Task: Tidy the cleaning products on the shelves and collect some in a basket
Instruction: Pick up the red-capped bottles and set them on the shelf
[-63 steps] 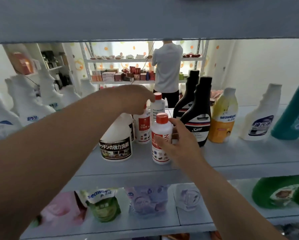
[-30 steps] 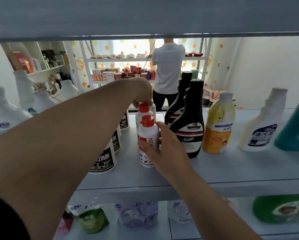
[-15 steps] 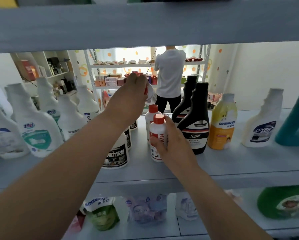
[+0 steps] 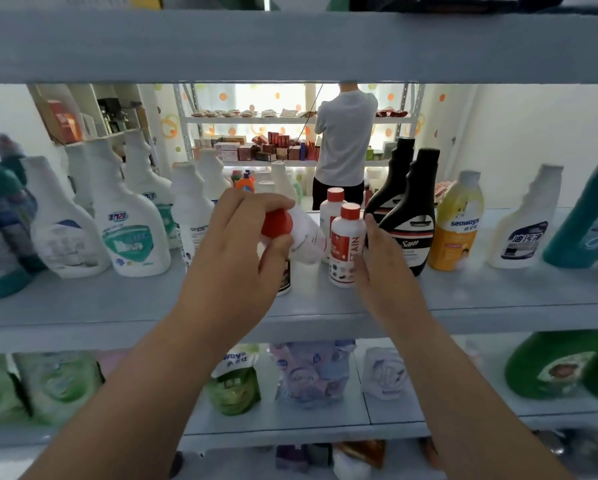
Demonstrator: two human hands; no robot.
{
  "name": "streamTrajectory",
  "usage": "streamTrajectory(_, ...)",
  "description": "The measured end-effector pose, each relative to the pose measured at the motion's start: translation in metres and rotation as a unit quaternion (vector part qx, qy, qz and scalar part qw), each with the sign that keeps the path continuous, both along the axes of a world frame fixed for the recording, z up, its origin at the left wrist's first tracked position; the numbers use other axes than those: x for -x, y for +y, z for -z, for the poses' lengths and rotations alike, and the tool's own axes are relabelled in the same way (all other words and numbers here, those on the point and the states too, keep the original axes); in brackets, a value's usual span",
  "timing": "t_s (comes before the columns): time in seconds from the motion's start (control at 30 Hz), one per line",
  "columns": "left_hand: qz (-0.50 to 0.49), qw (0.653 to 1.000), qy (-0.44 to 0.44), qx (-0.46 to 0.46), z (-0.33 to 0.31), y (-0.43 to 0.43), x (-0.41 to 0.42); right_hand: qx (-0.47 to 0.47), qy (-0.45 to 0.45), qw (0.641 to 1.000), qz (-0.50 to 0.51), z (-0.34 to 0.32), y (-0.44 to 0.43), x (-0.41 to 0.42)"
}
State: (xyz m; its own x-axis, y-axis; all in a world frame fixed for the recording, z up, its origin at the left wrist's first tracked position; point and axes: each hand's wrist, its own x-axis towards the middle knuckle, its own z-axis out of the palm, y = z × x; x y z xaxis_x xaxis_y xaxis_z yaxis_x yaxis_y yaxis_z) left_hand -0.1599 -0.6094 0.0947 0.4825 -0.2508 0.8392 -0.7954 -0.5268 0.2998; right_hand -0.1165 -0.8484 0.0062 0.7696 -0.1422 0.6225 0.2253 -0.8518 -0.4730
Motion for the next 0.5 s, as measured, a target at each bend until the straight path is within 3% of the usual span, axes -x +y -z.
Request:
streamTrajectory(0.1,0.043,0.982,0.157,0.092,0.010,0.020,0.005,-0.091,-0.032,0.992,-0.078,0.005,0.016,0.036)
streamTrajectory(0.13,0.068,0.964,0.222,0.129,0.015,0.023,0.007,-0.160,0.008,0.977,-0.139,0.006,0.026,0.051)
streamTrajectory(0.2,0.104,0.929,0.304,0.185,0.028,0.027,0.011,-0.290,0.113,0.912,-0.267,0.008,0.050,0.078)
streamTrajectory(0.27,0.108,0.918,0.321,0.205,0.039,0.027,0.018,-0.307,0.180,0.883,-0.306,0.017,0.071,0.096)
streamTrajectory(0.37,0.104,0.923,0.313,0.197,0.058,0.027,0.029,-0.412,0.170,0.844,-0.296,0.036,0.093,0.113)
streamTrajectory(0.43,0.151,0.884,0.360,0.256,0.076,0.027,0.037,-0.512,0.166,0.790,-0.295,0.047,0.099,0.120)
streamTrajectory(0.5,0.160,0.874,0.378,0.259,0.100,0.026,0.050,-0.553,0.149,0.773,-0.275,0.051,0.101,0.125)
